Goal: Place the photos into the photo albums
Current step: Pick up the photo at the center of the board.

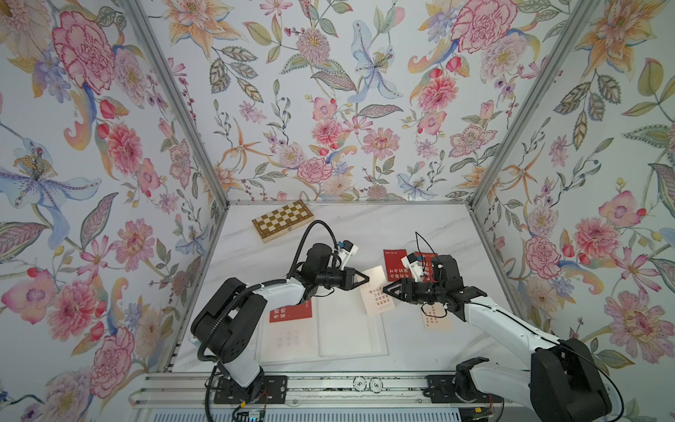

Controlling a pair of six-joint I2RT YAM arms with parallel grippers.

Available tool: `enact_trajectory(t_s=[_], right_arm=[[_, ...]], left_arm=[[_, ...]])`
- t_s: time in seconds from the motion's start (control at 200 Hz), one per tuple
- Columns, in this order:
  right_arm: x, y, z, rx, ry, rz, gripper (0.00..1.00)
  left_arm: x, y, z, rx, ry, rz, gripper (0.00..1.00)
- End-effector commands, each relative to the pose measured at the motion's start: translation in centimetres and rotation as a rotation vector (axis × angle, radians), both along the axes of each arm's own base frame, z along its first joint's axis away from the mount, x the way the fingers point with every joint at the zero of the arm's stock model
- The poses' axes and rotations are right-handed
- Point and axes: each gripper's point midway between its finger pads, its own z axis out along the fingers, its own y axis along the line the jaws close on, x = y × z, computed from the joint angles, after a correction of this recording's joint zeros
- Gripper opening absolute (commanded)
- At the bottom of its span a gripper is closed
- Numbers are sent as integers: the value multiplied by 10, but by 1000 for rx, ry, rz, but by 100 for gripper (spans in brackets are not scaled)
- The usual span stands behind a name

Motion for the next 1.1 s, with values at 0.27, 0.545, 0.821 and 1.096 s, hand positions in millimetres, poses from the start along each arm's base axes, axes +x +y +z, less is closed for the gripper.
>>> enact_trajectory(t_s=[0.27, 0.545, 0.821, 1.096], right_arm=[[-3, 22, -7, 50, 12, -82, 58], [8, 61, 4, 174, -13, -111, 63], [27, 99, -4, 245, 14, -111, 63], [42, 134, 2, 387, 33, -84, 60]], left_arm=[[45, 77, 27, -53, -35, 418, 0], [47, 103, 26, -132, 14, 580, 0], [44, 116, 32, -192, 24, 643, 0], [39, 121, 28, -198, 45, 659, 0]])
